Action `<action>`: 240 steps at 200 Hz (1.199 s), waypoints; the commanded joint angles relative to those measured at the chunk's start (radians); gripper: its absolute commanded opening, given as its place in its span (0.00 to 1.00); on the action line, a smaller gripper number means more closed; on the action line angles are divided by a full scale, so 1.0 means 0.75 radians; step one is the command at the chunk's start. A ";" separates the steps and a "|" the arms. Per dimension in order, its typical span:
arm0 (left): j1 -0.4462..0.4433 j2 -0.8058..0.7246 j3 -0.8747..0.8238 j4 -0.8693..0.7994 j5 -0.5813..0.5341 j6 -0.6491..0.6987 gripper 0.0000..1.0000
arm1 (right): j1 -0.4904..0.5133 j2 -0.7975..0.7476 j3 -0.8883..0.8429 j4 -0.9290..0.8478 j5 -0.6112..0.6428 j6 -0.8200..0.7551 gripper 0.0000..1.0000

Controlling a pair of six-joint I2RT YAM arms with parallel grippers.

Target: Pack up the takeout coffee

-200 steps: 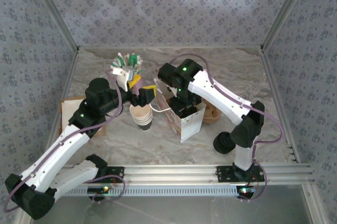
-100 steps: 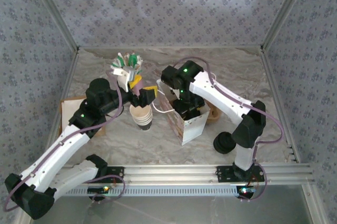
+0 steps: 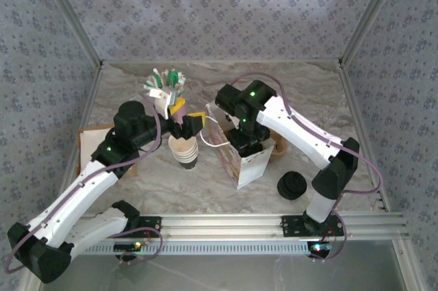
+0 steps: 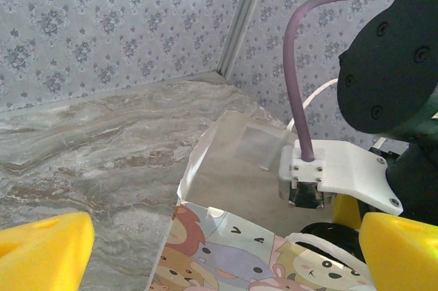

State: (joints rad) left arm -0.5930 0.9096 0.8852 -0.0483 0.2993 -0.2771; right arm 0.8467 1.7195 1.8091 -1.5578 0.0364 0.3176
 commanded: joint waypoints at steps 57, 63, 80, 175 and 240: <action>-0.012 0.006 0.021 0.038 0.026 0.024 0.99 | 0.020 -0.021 -0.068 0.067 0.007 0.033 0.63; -0.012 0.005 0.023 0.037 0.026 0.024 0.99 | 0.022 -0.019 -0.075 0.068 0.011 0.033 0.63; -0.013 0.005 0.023 0.034 0.026 0.024 0.99 | 0.024 -0.020 -0.087 0.072 0.025 0.039 0.63; -0.014 0.005 0.023 0.036 0.028 0.024 0.99 | 0.039 -0.034 -0.133 0.122 0.035 0.051 0.63; -0.014 0.003 0.022 0.042 0.031 0.022 0.99 | 0.036 -0.064 -0.182 0.172 -0.013 0.090 0.63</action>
State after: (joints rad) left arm -0.5980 0.9127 0.8852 -0.0483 0.3027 -0.2768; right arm 0.8692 1.7027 1.6981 -1.4353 0.0410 0.3569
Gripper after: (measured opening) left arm 0.994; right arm 0.629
